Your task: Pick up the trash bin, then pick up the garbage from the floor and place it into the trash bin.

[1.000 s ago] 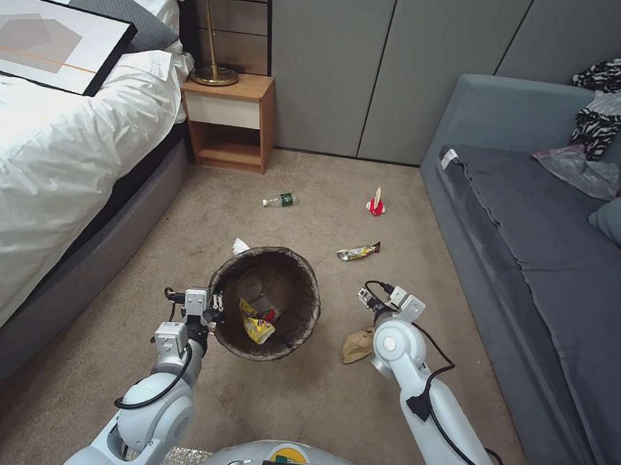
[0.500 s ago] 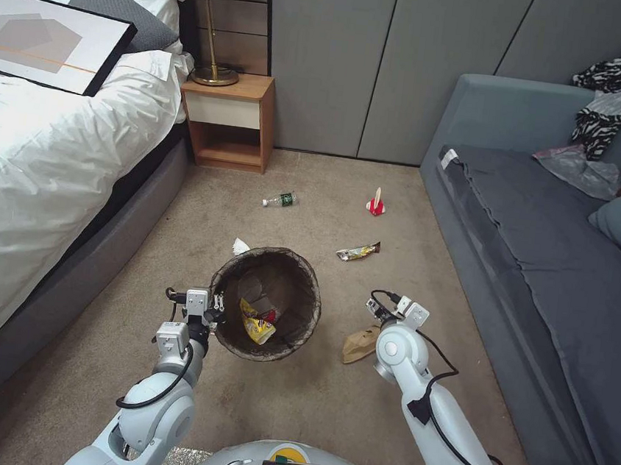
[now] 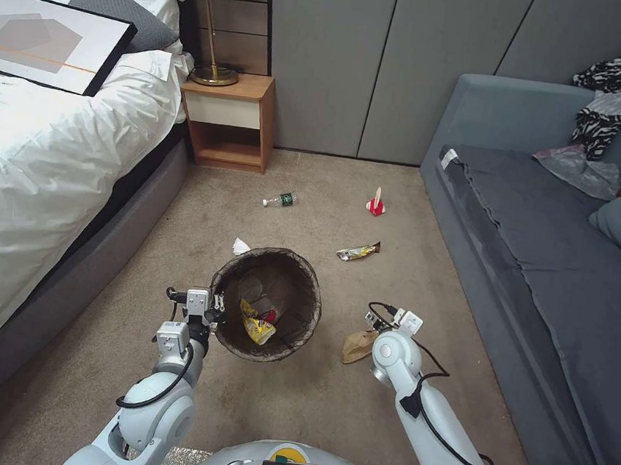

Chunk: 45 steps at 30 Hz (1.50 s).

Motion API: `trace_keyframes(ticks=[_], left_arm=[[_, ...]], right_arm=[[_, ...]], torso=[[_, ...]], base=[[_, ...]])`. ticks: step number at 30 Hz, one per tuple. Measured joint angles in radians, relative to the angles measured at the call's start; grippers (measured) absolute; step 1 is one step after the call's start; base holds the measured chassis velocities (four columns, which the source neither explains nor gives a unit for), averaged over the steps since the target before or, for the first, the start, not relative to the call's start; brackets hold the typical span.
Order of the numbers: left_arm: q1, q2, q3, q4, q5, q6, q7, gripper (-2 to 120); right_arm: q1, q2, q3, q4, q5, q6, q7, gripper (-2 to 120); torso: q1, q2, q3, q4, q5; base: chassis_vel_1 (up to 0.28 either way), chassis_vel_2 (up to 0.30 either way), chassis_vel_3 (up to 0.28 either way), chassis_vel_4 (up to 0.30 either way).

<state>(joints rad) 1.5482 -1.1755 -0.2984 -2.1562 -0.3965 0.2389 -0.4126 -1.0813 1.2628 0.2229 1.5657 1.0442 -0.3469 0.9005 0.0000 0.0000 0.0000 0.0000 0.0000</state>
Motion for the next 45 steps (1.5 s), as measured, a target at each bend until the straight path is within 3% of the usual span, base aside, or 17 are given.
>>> trace_keyframes(ticks=[15,24,25,28,29,32,40,44,45], left_arm=[[-0.001,-0.002,-0.002,0.000,-0.001,0.000,0.000,2],[-0.001,-0.002,-0.004,0.000,-0.001,-0.001,0.000,2],[-0.001,-0.003,-0.004,0.000,-0.001,-0.001,0.000,2],[-0.001,-0.003,-0.004,0.000,-0.001,-0.001,0.000,2],[-0.001,-0.004,-0.004,0.000,-0.001,-0.002,0.000,2],[0.000,-0.005,-0.004,0.000,-0.001,-0.002,0.000,2],[0.000,-0.005,-0.005,-0.004,-0.001,-0.003,0.000,2],[-0.002,-0.004,-0.005,-0.004,-0.001,-0.003,-0.001,2],[-0.002,-0.004,-0.005,-0.004,-0.001,-0.003,-0.001,2]], right_arm=[[0.016,0.025,-0.007,-0.083,0.001,0.005,-0.024,100],[0.016,0.026,-0.008,-0.088,0.000,0.006,-0.027,92],[0.016,0.026,-0.010,-0.091,-0.003,0.006,-0.031,71],[0.016,0.027,-0.011,-0.093,-0.003,0.005,-0.032,65],[0.016,0.027,-0.013,-0.095,-0.003,0.004,-0.034,57],[0.018,0.029,-0.017,-0.101,-0.001,-0.001,-0.039,47],[0.034,0.036,-0.022,-0.135,0.024,-0.027,-0.053,32],[0.040,0.037,-0.023,-0.152,0.024,-0.031,-0.060,13],[0.040,0.037,-0.023,-0.152,0.024,-0.031,-0.060,13]], torso=[[0.000,0.000,0.000,0.0000,0.0000],[0.000,0.000,0.000,0.0000,0.0000],[0.000,0.000,0.000,0.0000,0.0000],[0.000,0.000,0.000,0.0000,0.0000],[0.000,0.000,0.000,0.0000,0.0000],[0.000,0.000,0.000,0.0000,0.0000],[0.000,0.000,0.000,0.0000,0.0000],[0.000,0.000,0.000,0.0000,0.0000],[0.000,0.000,0.000,0.0000,0.0000]], base=[[0.000,0.000,0.000,0.000],[0.000,0.000,0.000,0.000],[0.000,0.000,0.000,0.000],[0.000,0.000,0.000,0.000],[0.000,0.000,0.000,0.000],[0.000,0.000,0.000,0.000],[0.000,0.000,0.000,0.000],[0.000,0.000,0.000,0.000],[0.000,0.000,0.000,0.000]])
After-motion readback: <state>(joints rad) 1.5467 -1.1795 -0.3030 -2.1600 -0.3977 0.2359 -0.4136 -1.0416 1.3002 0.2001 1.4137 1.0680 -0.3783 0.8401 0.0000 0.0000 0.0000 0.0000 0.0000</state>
